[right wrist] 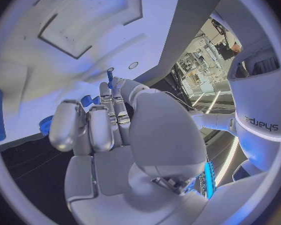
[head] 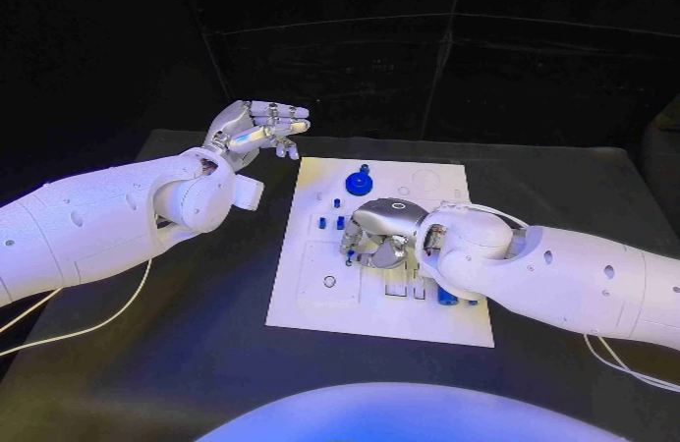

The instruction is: Assemble the parts on the task board

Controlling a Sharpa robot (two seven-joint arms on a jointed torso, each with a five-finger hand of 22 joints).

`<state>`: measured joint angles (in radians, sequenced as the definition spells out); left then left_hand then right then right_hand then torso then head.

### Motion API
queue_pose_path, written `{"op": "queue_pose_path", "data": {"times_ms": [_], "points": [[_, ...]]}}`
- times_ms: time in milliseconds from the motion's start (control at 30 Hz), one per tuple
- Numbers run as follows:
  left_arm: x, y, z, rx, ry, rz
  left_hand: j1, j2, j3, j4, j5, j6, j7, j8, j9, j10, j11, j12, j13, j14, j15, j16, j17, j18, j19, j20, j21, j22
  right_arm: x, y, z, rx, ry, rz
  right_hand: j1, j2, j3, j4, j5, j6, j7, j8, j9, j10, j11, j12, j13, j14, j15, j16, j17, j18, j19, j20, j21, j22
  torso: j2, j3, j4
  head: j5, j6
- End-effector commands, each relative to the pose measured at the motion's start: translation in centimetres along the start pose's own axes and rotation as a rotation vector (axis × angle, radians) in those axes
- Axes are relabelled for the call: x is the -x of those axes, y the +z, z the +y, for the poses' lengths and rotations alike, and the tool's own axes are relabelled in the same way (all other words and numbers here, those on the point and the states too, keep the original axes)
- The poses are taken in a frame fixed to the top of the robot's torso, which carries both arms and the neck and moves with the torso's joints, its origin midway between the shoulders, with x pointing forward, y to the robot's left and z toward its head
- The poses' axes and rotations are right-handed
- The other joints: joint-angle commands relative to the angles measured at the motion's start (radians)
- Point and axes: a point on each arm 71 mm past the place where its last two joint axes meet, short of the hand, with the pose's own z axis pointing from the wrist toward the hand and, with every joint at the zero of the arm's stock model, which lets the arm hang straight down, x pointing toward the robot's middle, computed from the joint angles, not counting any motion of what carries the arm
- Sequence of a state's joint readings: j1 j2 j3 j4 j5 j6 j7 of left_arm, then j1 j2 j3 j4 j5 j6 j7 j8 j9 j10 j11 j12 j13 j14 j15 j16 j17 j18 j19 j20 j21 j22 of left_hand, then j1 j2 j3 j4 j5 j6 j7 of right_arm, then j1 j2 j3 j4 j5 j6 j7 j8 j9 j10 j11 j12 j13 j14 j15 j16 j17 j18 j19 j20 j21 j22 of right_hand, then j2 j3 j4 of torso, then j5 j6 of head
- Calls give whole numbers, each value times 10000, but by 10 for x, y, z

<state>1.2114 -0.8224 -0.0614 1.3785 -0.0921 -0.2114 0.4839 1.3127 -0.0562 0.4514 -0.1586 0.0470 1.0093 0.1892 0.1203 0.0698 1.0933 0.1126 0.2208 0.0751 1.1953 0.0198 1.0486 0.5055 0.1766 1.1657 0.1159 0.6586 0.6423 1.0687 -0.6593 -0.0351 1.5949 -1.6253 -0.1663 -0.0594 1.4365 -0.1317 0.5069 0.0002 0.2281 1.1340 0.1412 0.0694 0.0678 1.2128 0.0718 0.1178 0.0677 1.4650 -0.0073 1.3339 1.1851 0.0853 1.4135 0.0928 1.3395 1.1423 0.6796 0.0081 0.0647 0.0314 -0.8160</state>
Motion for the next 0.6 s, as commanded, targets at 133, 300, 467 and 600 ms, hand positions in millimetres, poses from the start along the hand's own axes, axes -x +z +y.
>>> {"op": "queue_pose_path", "data": {"times_ms": [133, 300, 467, 600], "points": [[-1, 1, -1, -31, -81, 79, 89, 31, -33, -7, 22, -21, 21, 67, -13, -83, 16, 74, -18, -73, 26, -40, -15, 63, -70, 20, -62, -13, -1, 1, 0, 93, -186, 202, -99, -37, 49, -8, 8, 0, 68, -41, 9, 48, 30, -17, 13, 414, -52, 57, 10, -18, 29, -57, 38, 9, 3, 3, -3, 7, -12], [-1, 1, -1, -11, -89, 94, 89, 31, -33, -7, 22, -21, 21, 67, -13, -83, 16, 74, -18, -73, 26, -40, -15, 63, -70, 20, -62, -13, -2, 2, 0, 118, -363, 186, -99, -37, 49, -8, 8, 0, 68, -41, 9, 48, 30, -17, 13, 414, -52, 57, 10, -18, 29, -57, 38, 9, -2, 5, 6, 6, -27], [-1, 1, -1, -2, -91, 98, 89, 31, -33, -7, 22, -21, 21, 67, -13, -83, 16, 74, -18, -73, 26, -40, -15, 63, -70, 20, -62, -13, -3, 3, 1, 179, -458, 174, -108, -41, 55, -20, 6, 1, 66, -38, 10, 50, 29, -16, 14, 415, -51, 62, 14, -20, 32, -55, 45, 21, 0, -2, 8, 7, -43], [-1, 1, -1, 7, -90, 95, 89, 31, -33, -7, 22, -21, 21, 67, -13, -83, 16, 74, -18, -73, 26, -40, -15, 63, -70, 20, -62, -13, -5, 4, 2, 225, -475, 194, -108, -43, 56, -24, 6, 1, 65, -38, 10, 50, 28, -16, 15, 415, -51, 66, 20, -19, 31, -55, 44, 19, 2, 2, 0, 17, -49]]}}
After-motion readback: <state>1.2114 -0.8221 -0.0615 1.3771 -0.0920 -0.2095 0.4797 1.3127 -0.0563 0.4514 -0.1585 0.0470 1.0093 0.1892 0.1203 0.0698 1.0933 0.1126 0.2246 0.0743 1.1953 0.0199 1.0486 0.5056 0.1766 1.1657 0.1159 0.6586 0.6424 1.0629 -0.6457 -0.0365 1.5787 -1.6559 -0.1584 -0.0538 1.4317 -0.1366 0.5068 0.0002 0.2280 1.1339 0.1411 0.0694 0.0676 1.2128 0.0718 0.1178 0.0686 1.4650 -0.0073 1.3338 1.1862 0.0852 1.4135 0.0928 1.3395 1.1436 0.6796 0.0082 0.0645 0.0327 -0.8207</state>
